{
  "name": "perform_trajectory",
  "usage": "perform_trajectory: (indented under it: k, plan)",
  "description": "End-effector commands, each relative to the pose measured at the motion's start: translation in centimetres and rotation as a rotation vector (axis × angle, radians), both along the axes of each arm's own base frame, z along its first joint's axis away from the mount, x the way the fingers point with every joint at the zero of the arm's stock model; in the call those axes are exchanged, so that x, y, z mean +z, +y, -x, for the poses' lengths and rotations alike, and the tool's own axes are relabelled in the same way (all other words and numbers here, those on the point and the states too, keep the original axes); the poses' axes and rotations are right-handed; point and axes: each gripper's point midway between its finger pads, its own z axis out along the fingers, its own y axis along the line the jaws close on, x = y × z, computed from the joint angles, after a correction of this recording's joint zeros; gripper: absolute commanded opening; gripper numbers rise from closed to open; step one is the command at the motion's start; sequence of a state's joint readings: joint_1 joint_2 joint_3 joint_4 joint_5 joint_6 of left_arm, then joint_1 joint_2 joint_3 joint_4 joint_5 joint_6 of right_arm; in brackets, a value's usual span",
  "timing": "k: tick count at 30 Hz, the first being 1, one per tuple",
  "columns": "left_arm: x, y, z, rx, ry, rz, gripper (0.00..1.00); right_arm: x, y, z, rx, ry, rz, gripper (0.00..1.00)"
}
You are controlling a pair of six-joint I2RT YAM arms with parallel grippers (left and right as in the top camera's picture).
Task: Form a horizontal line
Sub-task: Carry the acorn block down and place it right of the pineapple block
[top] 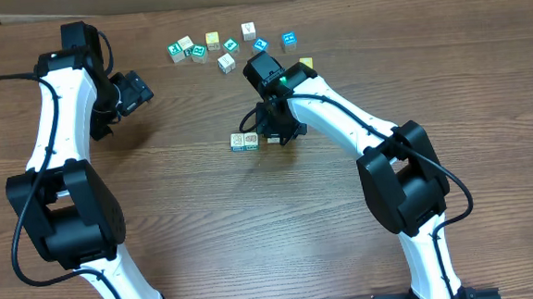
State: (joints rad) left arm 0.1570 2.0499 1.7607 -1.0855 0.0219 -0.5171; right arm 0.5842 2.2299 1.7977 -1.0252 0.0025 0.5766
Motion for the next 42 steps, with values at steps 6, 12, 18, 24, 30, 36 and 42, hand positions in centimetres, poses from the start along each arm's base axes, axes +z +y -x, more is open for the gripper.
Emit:
perform_trajectory:
  k: [6, 12, 18, 24, 30, 36, 42]
  plan:
    - [0.62, 0.16, -0.46, -0.007, -0.017, -0.011, 1.00, 1.70, 0.37, 0.38, 0.000, -0.013, -0.029, 0.26]
    - [0.62, 0.16, -0.46, -0.007, -0.017, -0.011, 1.00, 1.71, 0.60, 0.54, 0.005, -0.007, -0.038, 0.26]
    - [0.62, 0.16, -0.46, -0.007, -0.017, -0.011, 1.00, 1.73, 0.77, 0.54, 0.008, -0.010, -0.040, 0.26]
    - [0.62, 0.16, -0.46, -0.007, -0.017, -0.011, 1.00, 1.73, 0.79, 0.56, 0.009, -0.010, -0.040, 0.27]
    - [0.62, 0.16, -0.46, -0.007, -0.017, -0.011, 1.00, 1.72, 0.78, 0.57, 0.009, -0.010, -0.040, 0.29]
    - [0.62, 0.16, -0.46, -0.008, -0.017, -0.011, 1.00, 1.66, 0.74, 0.62, 0.009, -0.008, -0.038, 0.33]
    - [0.62, 0.16, -0.46, -0.007, -0.017, -0.011, 1.00, 1.70, 0.50, 0.14, 0.004, -0.031, -0.023, 0.38]
